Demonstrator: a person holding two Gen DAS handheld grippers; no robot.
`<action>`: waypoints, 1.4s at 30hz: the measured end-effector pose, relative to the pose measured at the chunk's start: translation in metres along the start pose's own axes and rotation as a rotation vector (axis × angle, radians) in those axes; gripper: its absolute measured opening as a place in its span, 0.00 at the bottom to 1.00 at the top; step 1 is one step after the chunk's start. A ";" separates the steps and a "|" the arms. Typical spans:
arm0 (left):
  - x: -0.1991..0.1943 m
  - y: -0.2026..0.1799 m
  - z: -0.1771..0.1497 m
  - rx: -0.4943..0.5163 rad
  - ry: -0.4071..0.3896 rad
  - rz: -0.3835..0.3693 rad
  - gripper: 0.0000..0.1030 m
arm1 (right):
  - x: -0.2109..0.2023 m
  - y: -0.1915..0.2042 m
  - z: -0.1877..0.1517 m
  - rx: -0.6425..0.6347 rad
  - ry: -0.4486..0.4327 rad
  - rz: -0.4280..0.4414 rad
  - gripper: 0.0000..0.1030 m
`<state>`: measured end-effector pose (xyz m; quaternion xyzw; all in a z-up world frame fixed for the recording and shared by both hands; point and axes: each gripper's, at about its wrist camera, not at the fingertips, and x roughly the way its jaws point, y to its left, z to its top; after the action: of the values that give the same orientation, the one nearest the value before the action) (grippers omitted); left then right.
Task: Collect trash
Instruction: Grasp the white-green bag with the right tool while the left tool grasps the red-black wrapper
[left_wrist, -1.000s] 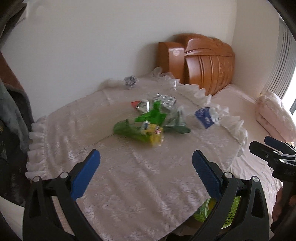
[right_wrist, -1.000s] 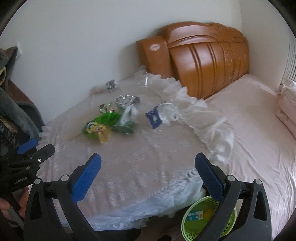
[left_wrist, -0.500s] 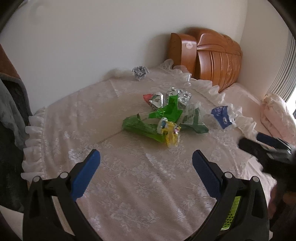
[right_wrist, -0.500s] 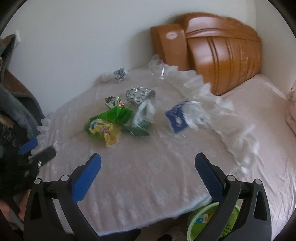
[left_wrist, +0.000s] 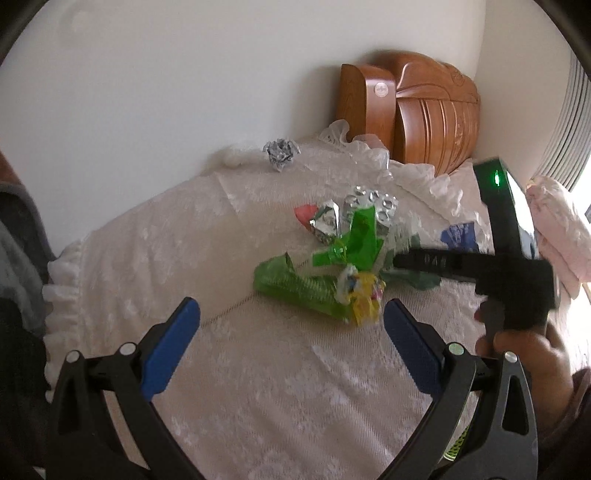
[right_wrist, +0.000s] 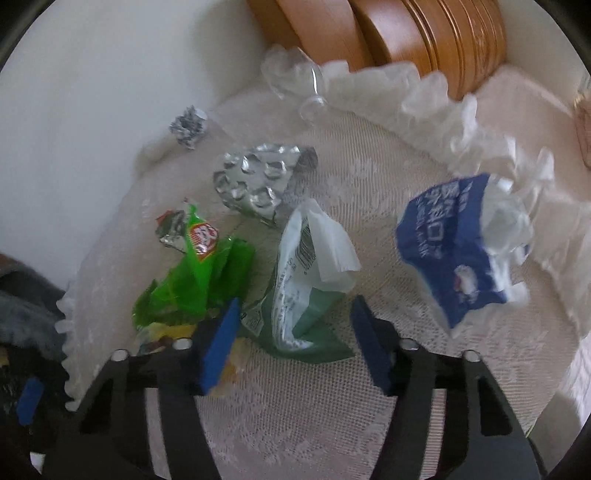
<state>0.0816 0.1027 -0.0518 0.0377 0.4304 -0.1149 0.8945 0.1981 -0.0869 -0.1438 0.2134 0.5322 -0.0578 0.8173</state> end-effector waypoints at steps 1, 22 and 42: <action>0.003 0.001 0.004 0.001 0.000 -0.006 0.93 | 0.003 -0.002 0.000 0.014 0.009 0.016 0.51; 0.139 0.007 0.095 -0.049 0.184 -0.171 0.85 | -0.046 -0.018 -0.017 0.062 -0.043 0.078 0.45; 0.193 -0.010 0.088 -0.147 0.310 -0.200 0.35 | -0.068 -0.030 -0.033 0.104 -0.076 0.061 0.45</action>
<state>0.2622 0.0446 -0.1465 -0.0534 0.5719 -0.1642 0.8020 0.1312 -0.1096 -0.1028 0.2694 0.4904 -0.0687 0.8260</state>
